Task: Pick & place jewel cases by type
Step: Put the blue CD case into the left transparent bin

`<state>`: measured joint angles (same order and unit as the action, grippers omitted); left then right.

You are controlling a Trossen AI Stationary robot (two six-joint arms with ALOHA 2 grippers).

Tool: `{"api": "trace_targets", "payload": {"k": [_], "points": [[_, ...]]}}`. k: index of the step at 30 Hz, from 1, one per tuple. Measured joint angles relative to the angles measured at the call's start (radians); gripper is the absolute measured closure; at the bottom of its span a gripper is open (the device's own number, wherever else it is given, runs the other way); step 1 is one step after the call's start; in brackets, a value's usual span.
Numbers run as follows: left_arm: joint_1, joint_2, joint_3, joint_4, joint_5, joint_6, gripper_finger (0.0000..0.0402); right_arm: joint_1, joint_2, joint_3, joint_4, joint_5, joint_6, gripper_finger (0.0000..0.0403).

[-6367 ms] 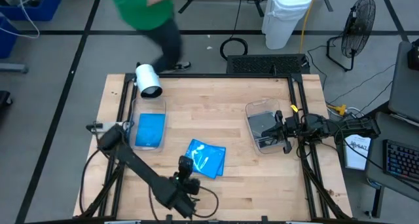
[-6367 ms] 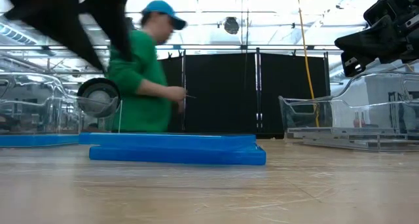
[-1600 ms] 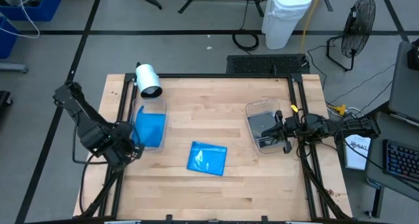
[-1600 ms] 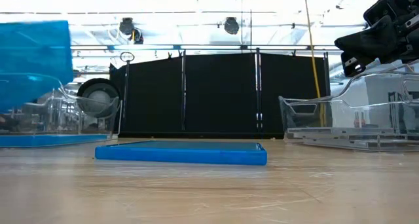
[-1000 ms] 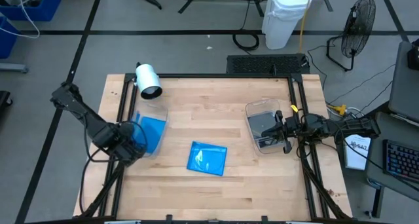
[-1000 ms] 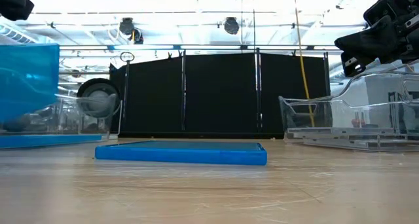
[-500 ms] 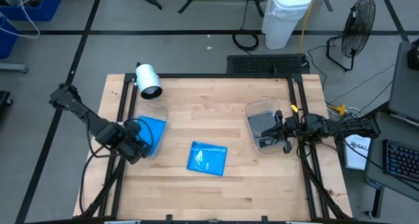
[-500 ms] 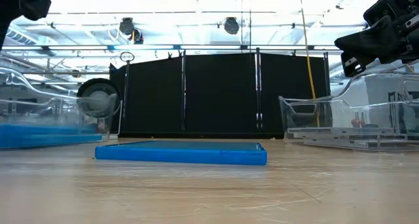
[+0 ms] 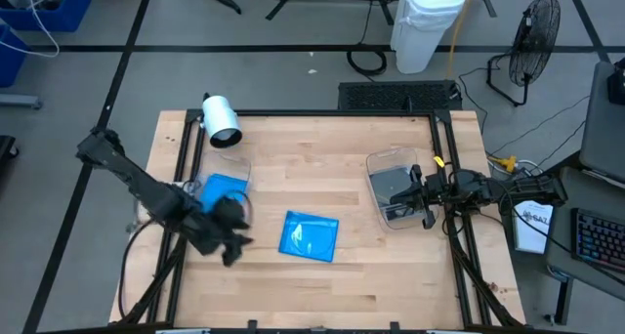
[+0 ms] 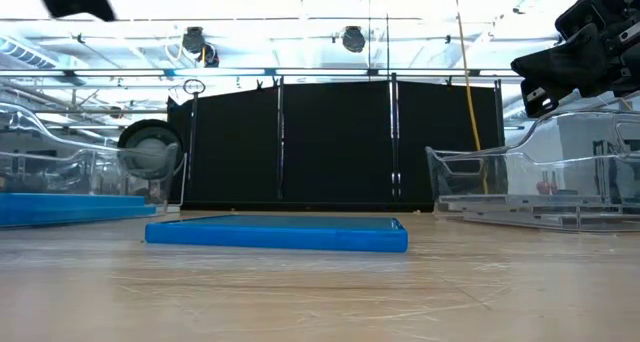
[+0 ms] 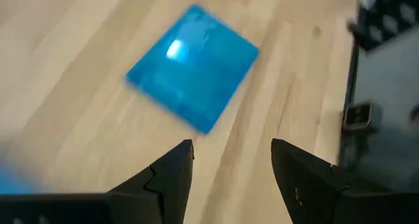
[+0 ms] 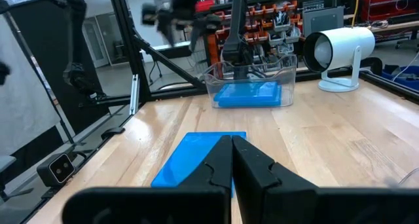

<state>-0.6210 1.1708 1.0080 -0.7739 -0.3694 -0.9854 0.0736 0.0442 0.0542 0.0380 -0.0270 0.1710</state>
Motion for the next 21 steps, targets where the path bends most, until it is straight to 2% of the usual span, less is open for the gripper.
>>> {"api": "trace_targets", "payload": {"k": [4, 10, 15, 21], "points": [[0.034, 0.161, -0.002, 0.190, 0.050, 0.268, 0.0192, 0.000, 0.000, 0.000, 0.000, 0.000, 0.000, 0.0403], [0.104, 0.414, 0.002, 0.417, 0.214, 0.413, 0.0192, 0.000, 0.000, 0.000, 0.000, 0.000, 0.000, 0.0403], [0.142, 0.554, 0.041, 0.363, 0.211, 0.510, 0.0192, 0.000, 0.000, 0.000, 0.000, 0.000, 0.000, 0.0403], [0.185, 0.626, 0.058, 0.213, 0.141, 0.539, 0.0192, 0.000, 0.000, 0.000, 0.000, 0.000, 0.000, 0.0403]]}}
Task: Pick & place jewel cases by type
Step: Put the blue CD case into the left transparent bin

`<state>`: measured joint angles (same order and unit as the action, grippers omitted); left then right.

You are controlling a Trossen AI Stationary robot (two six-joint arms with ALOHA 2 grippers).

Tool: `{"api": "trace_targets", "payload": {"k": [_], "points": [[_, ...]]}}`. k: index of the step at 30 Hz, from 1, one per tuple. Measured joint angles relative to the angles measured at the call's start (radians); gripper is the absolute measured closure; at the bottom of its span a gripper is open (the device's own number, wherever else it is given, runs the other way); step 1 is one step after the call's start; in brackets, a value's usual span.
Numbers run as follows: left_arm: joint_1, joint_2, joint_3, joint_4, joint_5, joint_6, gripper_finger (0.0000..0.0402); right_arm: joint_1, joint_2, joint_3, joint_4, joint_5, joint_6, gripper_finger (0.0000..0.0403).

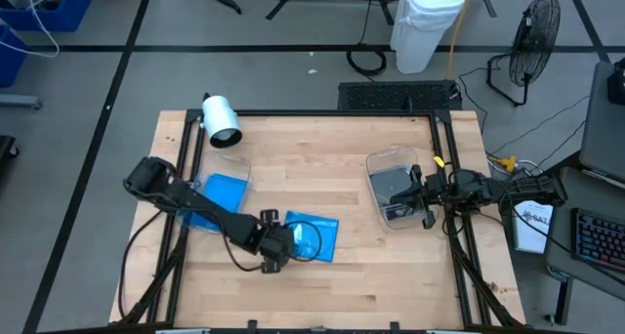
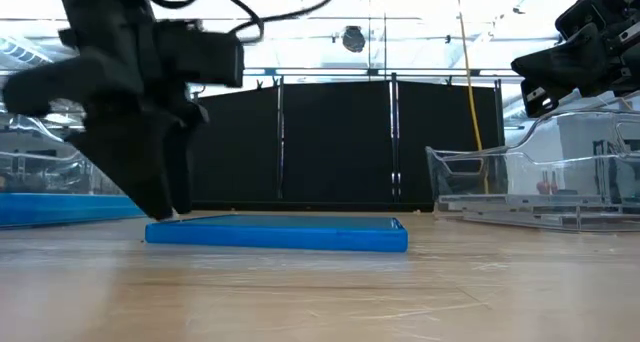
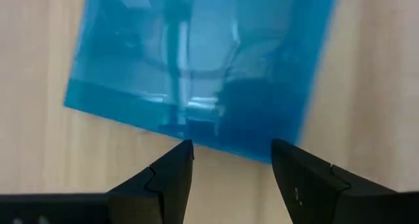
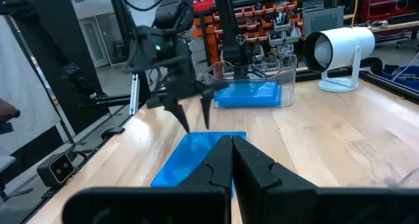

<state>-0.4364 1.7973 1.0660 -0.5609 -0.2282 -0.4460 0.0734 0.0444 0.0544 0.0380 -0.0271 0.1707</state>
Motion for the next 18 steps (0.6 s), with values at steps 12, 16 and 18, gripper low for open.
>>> {"api": "trace_targets", "payload": {"k": [12, 16, 18], "points": [[0.065, 0.027, 0.004, 0.008, 0.014, 0.056, 0.0192, 0.000, 0.000, 0.000, 0.000, 0.000, 0.000, 0.0403], [0.086, 0.041, -0.017, 0.019, 0.081, -0.008, 0.0192, 0.000, 0.000, 0.000, 0.000, 0.000, 0.000, 0.0403], [0.090, 0.049, -0.038, 0.036, 0.099, -0.031, 0.0192, 0.000, 0.000, 0.000, 0.000, 0.000, 0.000, 0.0403]]}}
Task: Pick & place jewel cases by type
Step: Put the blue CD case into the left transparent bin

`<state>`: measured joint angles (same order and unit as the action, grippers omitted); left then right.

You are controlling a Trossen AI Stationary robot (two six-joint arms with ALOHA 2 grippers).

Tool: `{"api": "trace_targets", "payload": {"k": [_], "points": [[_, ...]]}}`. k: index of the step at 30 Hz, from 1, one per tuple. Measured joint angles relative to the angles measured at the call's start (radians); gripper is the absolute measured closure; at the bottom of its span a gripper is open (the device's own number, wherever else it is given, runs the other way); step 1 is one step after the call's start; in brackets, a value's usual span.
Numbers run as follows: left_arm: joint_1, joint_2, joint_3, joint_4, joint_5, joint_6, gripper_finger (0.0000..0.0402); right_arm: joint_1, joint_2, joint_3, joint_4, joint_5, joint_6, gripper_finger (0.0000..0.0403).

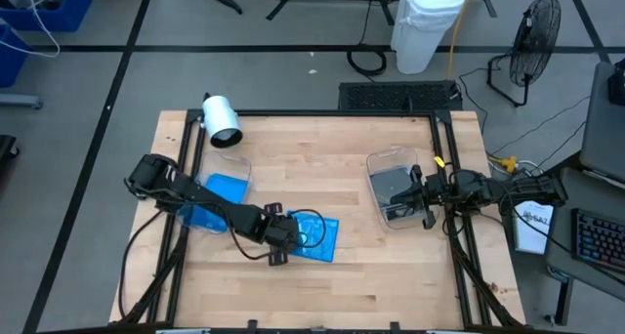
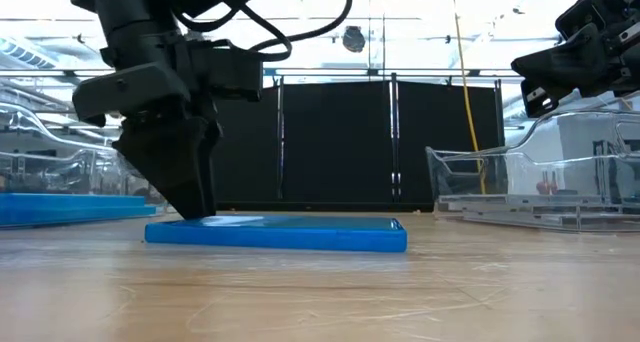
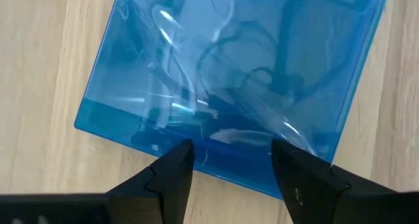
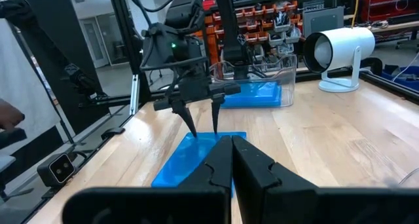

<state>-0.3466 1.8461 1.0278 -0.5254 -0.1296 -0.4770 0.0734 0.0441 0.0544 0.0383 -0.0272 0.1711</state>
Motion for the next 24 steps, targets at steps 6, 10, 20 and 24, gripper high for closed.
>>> {"api": "trace_targets", "payload": {"k": [6, 10, 20, 24], "points": [[-0.005, 0.010, -0.018, 0.046, -0.031, -0.014, 0.0192, 0.000, 0.000, 0.000, 0.000, 0.000, 0.000, 0.0403], [-0.017, -0.012, -0.025, 0.058, -0.073, 0.049, 0.0193, 0.000, 0.000, 0.000, 0.001, 0.000, 0.000, 0.0403], [-0.042, -0.201, -0.030, -0.279, -0.168, -0.052, 0.0253, 0.000, 0.000, 0.000, 0.000, 0.000, 0.000, 0.0403], [-0.041, -0.195, -0.034, -0.360, -0.142, -0.110, 0.0306, 0.000, 0.000, 0.000, 0.000, 0.000, 0.000, 0.0403]]}}
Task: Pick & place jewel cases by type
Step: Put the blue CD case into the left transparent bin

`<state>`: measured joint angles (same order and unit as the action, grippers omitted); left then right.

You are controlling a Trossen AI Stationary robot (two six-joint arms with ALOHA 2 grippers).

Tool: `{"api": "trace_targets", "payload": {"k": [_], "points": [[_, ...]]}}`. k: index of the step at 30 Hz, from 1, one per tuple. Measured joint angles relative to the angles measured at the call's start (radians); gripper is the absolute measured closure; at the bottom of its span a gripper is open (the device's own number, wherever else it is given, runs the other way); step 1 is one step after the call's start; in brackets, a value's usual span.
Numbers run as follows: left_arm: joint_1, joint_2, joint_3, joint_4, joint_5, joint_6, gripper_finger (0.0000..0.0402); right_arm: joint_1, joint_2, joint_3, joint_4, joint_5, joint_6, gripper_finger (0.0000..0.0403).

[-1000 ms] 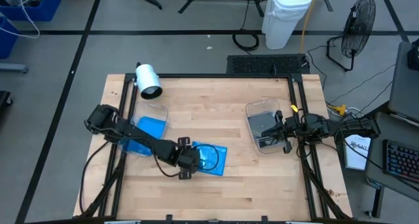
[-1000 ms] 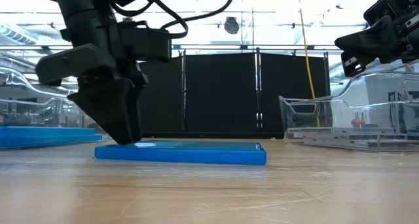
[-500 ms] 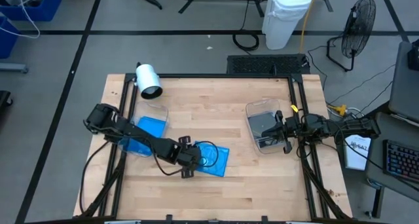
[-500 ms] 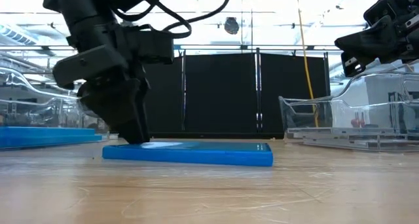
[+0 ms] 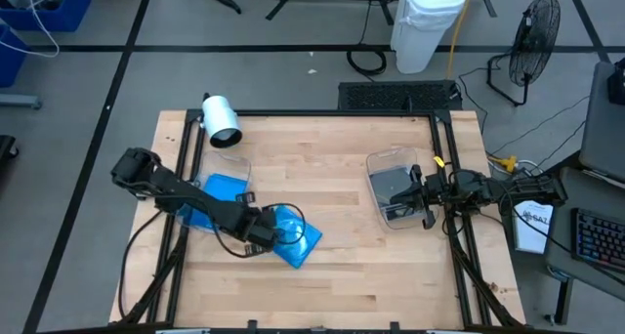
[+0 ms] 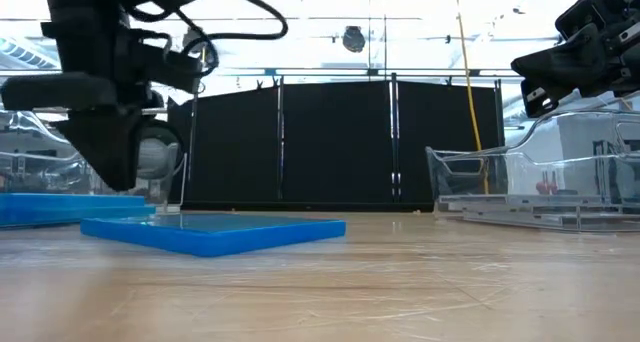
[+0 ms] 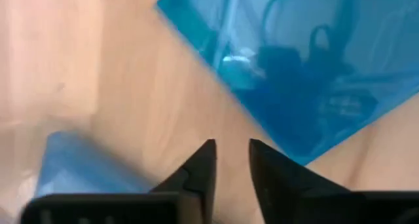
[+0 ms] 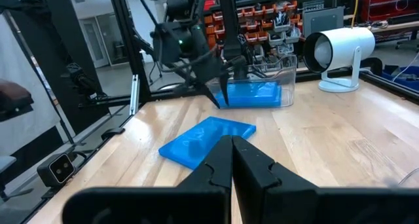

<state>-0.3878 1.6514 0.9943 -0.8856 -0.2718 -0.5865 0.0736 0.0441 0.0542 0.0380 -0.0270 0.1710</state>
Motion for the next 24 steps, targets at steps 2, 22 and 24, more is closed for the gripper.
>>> {"api": "trace_targets", "payload": {"k": [2, 22, 24], "points": [[0.002, 0.020, -0.009, 0.034, 0.035, 0.000, 0.0332, 0.000, 0.000, 0.000, 0.000, 0.000, 0.000, 0.0403], [-0.002, 0.080, -0.094, 0.254, 0.146, -0.085, 0.0345, 0.000, 0.007, 0.000, 0.000, 0.001, 0.000, 0.0403], [-0.006, 0.081, -0.089, 0.262, 0.142, -0.086, 0.0349, 0.000, 0.007, 0.000, 0.000, 0.000, 0.000, 0.0403]]}}
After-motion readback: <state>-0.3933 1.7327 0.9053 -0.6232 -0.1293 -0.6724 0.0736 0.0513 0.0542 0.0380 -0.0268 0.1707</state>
